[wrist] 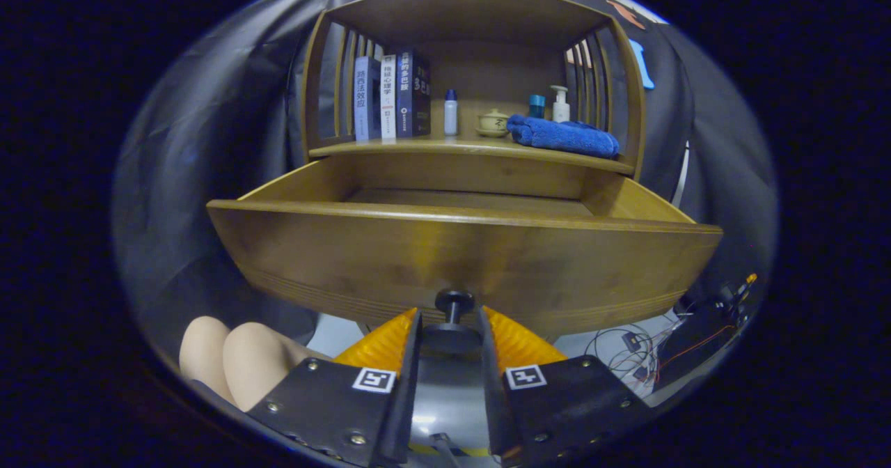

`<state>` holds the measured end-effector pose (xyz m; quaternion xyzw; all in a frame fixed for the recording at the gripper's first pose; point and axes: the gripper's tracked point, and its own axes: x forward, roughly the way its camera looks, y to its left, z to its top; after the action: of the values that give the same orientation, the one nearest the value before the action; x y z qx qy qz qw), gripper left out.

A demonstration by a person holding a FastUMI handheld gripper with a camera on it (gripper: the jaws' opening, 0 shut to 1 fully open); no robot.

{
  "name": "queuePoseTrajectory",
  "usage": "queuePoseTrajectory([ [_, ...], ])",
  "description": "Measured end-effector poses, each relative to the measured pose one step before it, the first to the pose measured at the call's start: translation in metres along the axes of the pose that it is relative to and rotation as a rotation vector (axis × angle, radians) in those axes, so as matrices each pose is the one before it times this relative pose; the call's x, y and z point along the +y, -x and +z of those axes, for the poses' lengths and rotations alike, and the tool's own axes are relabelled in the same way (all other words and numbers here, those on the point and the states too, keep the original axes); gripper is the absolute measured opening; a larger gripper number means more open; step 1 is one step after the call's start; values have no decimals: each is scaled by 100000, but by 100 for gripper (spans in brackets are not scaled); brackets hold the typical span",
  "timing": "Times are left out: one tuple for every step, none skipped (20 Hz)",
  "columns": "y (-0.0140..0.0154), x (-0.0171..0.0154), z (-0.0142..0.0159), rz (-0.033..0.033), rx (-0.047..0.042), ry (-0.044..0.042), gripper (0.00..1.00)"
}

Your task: Pull open the drawer, take out the items inside it, and place them on the countertop above the cabinet.

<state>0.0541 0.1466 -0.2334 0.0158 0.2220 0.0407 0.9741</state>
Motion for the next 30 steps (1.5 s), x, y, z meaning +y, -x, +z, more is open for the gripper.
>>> queuePoseTrajectory([
  [674, -9, 230, 220, -1142, 1181, 44],
  [738, -122, 333, -218, -1562, 1024, 43],
  [803, -126, 693, 74, -2307, 519, 43],
  [605, 3, 783, 228, -2520, -63, 43],
  [588, -120, 980, 61, -2351, -405, 43],
  [586, -157, 1153, 57, -2433, -774, 43],
  [372, -195, 1344, -139, -2722, -1007, 43],
  [281, -278, 1429, -208, -2814, -1148, 43],
  [94, -178, 1574, -320, -3059, -1029, 43],
  [46, -234, 1598, -461, -3820, -860, 43],
  [-352, -107, 1502, 193, -2827, -3, 43],
  [-399, -144, 1128, 142, -1603, 610, 43],
  [-589, -229, 930, 53, -420, 793, 43],
  [-768, -298, 700, 402, -2, 668, 43],
  [-1020, -324, 441, -37, 810, 482, 43],
  [-1186, -269, 329, 887, 1062, 175, 43],
  [-1245, -125, 266, 783, 1373, -571, 43],
  [-1444, -164, -51, 875, 1818, -1175, 43],
  [-1286, -144, -317, 1166, 3529, -1069, 43],
  [-1293, -31, -477, 1314, 3670, -1508, 43],
  [-1233, -24, -490, 1753, 4729, -1156, 43],
  [-1105, -146, -628, 642, 4533, -1033, 43],
  [-1021, -232, -591, 642, 5190, -104, 43],
  [-1048, -96, -527, -248, 3540, -408, 43],
  [-636, -195, -467, 92, 4439, 655, 44],
  [-907, -62, -724, -269, 4575, 896, 43],
  [-528, -196, -549, -234, 4992, 1057, 43],
  [-822, 83, -961, 276, 4115, 519, 44],
  [-693, 23, -644, -4, 3196, 238, 43],
  [-521, 75, -571, 154, 3787, 930, 44],
])
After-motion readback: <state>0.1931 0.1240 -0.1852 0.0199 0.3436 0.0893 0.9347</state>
